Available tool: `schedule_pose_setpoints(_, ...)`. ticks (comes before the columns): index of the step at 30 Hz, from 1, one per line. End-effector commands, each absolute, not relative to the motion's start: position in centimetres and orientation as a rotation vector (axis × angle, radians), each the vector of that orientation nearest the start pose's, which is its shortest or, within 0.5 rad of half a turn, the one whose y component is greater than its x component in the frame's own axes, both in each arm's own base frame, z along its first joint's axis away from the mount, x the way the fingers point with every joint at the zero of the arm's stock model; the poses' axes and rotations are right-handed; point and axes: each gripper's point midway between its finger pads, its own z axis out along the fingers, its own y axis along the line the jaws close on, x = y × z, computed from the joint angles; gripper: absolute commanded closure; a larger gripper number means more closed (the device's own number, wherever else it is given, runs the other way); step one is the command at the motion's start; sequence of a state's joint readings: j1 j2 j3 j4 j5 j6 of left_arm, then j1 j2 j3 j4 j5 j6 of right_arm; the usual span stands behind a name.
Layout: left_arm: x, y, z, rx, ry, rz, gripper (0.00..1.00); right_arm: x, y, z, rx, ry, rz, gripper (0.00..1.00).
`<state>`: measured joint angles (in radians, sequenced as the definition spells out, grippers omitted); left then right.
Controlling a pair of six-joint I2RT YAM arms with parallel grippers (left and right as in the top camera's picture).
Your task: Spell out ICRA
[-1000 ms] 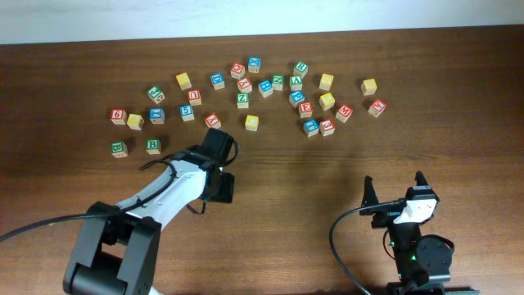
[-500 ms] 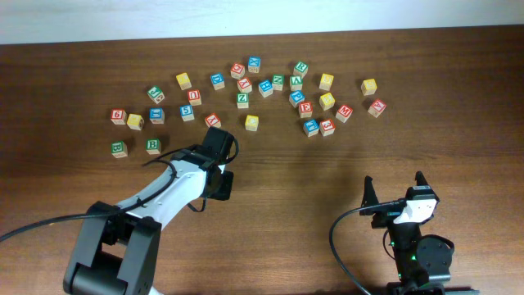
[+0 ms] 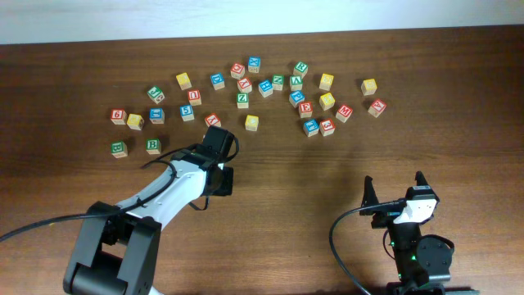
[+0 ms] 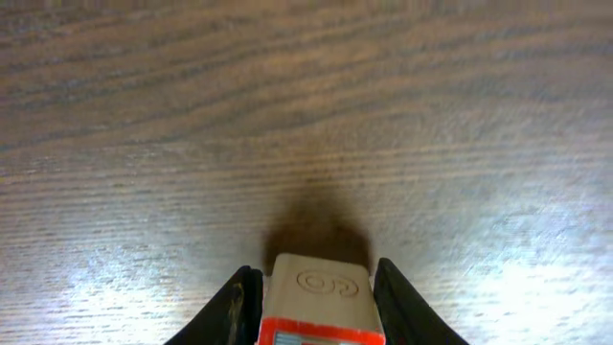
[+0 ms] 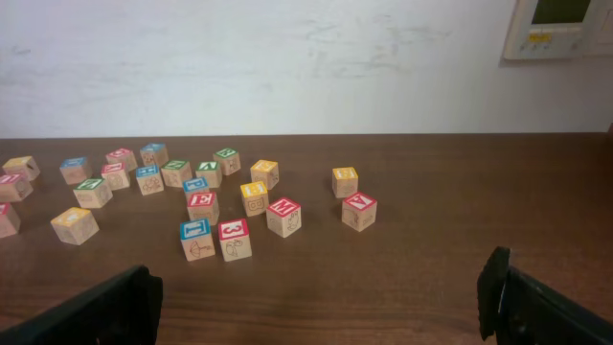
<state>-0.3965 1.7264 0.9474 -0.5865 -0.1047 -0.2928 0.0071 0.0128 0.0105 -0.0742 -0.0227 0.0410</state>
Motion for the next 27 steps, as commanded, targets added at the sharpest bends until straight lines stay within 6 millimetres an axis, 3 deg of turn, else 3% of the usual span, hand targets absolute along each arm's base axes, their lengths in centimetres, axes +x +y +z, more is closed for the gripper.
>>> schedule_pose_setpoints(1, 30.8, -11.0, 0.3, 0.083, 2.919, 0.035, 0.7, 24.6, 0.5, 15.6, 0.007, 1.648, 0.047, 0.02)
schedule_pose_setpoints(8, 29.9, -10.6, 0.1, 0.026, 2.957, 0.052, 0.72, 24.6, 0.5, 15.6, 0.007, 1.648, 0.046, 0.02)
schedule_pose_setpoints(27, 30.7, -9.8, 0.3, -0.032, 2.912, 0.122, 0.74, 24.6, 0.5, 15.6, 0.007, 1.648, 0.046, 0.02)
